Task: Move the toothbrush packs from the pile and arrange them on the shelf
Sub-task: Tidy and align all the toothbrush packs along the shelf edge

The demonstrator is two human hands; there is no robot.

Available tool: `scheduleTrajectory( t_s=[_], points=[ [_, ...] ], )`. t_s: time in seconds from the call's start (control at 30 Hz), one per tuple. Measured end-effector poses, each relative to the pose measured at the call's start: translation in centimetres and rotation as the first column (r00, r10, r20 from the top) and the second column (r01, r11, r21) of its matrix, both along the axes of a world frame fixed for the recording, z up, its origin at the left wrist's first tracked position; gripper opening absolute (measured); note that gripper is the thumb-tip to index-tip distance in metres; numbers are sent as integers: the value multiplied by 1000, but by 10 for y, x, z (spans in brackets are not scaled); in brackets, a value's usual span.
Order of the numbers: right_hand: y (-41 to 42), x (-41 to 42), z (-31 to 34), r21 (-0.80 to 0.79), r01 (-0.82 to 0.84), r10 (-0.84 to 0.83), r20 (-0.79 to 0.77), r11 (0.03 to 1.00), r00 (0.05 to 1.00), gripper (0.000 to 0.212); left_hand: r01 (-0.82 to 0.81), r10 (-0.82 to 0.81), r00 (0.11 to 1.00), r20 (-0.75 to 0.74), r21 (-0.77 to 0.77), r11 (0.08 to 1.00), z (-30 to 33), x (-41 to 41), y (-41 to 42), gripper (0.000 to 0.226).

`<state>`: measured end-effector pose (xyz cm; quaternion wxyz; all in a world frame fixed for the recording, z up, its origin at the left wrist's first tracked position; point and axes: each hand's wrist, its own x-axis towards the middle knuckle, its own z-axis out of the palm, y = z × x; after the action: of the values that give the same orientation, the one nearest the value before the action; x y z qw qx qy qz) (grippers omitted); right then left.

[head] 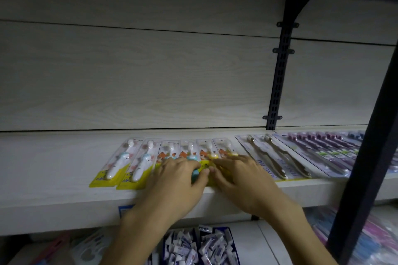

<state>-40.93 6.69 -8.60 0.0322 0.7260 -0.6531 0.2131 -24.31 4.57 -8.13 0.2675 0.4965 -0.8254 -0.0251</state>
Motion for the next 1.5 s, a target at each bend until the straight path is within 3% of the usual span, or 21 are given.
scheduleTrajectory(
  t_s=[0.6, 0.8, 1.13, 1.3, 1.4, 1.5],
  points=[
    [11, 1, 1, 12, 14, -14, -66, 1000, 998, 46, -10, 9, 1000, -9, -44, 999, -5, 3, 1, 38],
    [11, -1, -1, -3, -14, 14, -69, 1000, 997, 69, -75, 74, 997, -16, -91, 993, -3, 0, 2, 35],
    [-3, -12, 6, -4, -102, 101, -107, 995, 989, 60, -216, 201, 973, -113, -151, 965, -3, 2, 1, 34],
    [-7, 0, 9, -4, -155, 154, -130, 988, 980, 61, -308, 295, 951, -94, -174, 935, -7, 20, 1, 44],
    [-8, 10, 12, 3, -164, 163, -127, 986, 978, 51, -317, 306, 948, -83, -173, 933, -3, 35, -1, 45],
    [-11, 26, 15, -21, -159, 155, -114, 987, 981, 54, -310, 302, 950, -81, -132, 942, 2, 52, -5, 46]
  ],
)
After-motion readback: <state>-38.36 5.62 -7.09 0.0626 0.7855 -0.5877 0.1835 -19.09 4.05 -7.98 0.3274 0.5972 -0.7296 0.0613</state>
